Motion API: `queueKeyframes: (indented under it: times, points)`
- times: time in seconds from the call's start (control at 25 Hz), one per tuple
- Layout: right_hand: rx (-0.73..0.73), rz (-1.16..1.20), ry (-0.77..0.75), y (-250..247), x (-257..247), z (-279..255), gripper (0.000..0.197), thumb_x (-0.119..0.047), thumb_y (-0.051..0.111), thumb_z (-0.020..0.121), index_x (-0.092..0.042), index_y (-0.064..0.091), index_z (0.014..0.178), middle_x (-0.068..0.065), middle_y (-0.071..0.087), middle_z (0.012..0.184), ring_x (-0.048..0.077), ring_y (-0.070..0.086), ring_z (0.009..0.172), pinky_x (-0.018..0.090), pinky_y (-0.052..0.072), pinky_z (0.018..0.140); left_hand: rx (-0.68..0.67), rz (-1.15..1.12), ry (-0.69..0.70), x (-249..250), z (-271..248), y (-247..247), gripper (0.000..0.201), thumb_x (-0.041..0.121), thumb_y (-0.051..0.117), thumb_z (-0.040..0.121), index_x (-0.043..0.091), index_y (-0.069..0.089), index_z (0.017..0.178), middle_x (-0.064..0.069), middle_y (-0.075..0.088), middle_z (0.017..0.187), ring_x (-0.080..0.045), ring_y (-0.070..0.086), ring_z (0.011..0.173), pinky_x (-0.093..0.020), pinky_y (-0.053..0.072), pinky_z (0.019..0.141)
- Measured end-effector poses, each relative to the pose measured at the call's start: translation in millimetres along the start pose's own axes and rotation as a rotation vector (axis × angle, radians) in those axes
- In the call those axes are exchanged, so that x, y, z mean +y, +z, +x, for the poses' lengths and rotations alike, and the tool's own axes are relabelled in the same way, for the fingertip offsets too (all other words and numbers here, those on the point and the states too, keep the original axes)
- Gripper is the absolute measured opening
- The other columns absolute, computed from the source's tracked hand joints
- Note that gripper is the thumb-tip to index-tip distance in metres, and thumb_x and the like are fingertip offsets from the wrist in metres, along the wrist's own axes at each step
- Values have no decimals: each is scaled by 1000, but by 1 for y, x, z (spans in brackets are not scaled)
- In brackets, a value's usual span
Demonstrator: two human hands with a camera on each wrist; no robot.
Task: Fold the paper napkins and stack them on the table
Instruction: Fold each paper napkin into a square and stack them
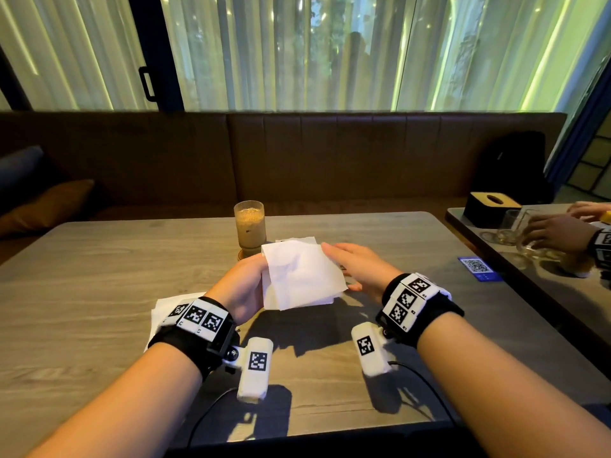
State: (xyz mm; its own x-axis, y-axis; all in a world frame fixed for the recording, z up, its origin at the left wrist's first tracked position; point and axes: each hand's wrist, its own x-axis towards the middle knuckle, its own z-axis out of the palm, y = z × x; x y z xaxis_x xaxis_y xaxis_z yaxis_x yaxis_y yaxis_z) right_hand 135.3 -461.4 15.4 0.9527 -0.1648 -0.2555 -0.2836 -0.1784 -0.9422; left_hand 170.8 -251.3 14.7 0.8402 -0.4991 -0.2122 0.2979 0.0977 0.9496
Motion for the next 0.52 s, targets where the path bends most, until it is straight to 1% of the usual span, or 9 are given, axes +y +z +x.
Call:
queueKeyframes:
  times: [0.08, 0.12, 0.2, 0.24, 0.28, 0.36, 0.44, 0.48, 0.52]
  points:
    - [-97, 177, 62, 10, 5, 1, 57, -61, 53, 98, -20, 62, 137, 1, 73, 124, 21, 69, 109, 40, 57, 88, 26, -36, -24, 0, -1, 3, 31, 28, 53, 104, 18, 67, 130, -11, 76, 122, -31, 73, 113, -51, 57, 97]
    - [-137, 260, 66, 16, 7, 1, 52, -57, 47, 102, -20, 65, 133, 3, 76, 121, 23, 71, 108, 41, 57, 90, 48, -43, -26, -1, 0, 4, 31, 28, 52, 104, 16, 68, 128, -12, 76, 120, -32, 74, 111, -49, 58, 96]
    - [-166, 404, 67, 28, 5, -5, 41, -46, 43, 108, -19, 70, 121, 5, 79, 114, 24, 73, 108, 45, 56, 102, 86, -56, -22, -3, 1, 5, 32, 30, 47, 106, 16, 68, 125, -12, 77, 118, -31, 75, 108, -46, 60, 91]
    - [-154, 465, 74, 33, 3, -7, 36, -41, 43, 108, -19, 71, 115, 4, 80, 107, 23, 75, 102, 45, 56, 100, 97, -64, -24, -5, 2, 5, 35, 31, 44, 107, 16, 67, 127, -12, 77, 118, -31, 75, 108, -45, 60, 90]
    - [-134, 516, 80, 38, 3, -7, 32, -37, 44, 109, -18, 71, 113, 5, 81, 103, 22, 76, 96, 43, 59, 94, 113, -81, -28, -6, 4, 5, 38, 33, 40, 107, 16, 66, 128, -12, 77, 117, -31, 74, 108, -46, 60, 89]
    - [-88, 578, 103, 45, 3, -5, 31, -31, 45, 109, -14, 67, 124, 9, 79, 111, 23, 77, 98, 42, 62, 84, 158, -145, -45, -8, 5, 7, 43, 36, 35, 108, 14, 65, 129, -13, 78, 114, -34, 74, 106, -48, 60, 91]
    - [-46, 597, 140, 49, 5, 0, 28, -26, 49, 108, -12, 63, 128, 15, 75, 122, 28, 75, 103, 45, 62, 83, 180, -248, -73, -10, 6, 9, 54, 52, 29, 107, 16, 65, 126, -15, 78, 114, -36, 72, 109, -54, 54, 101]
    - [-22, 582, 154, 50, 5, 1, 23, -23, 53, 107, -12, 63, 124, 16, 75, 122, 31, 75, 103, 48, 62, 84, 159, -290, -104, -10, 5, 9, 63, 64, 27, 104, 18, 65, 124, -16, 77, 116, -38, 71, 111, -56, 52, 104]
    - [13, 550, 165, 50, 7, 3, 18, -20, 58, 104, -12, 64, 120, 18, 75, 120, 34, 75, 102, 50, 62, 85, 122, -295, -142, -9, 3, 10, 69, 72, 27, 99, 19, 66, 122, -17, 76, 117, -38, 71, 112, -55, 52, 103]
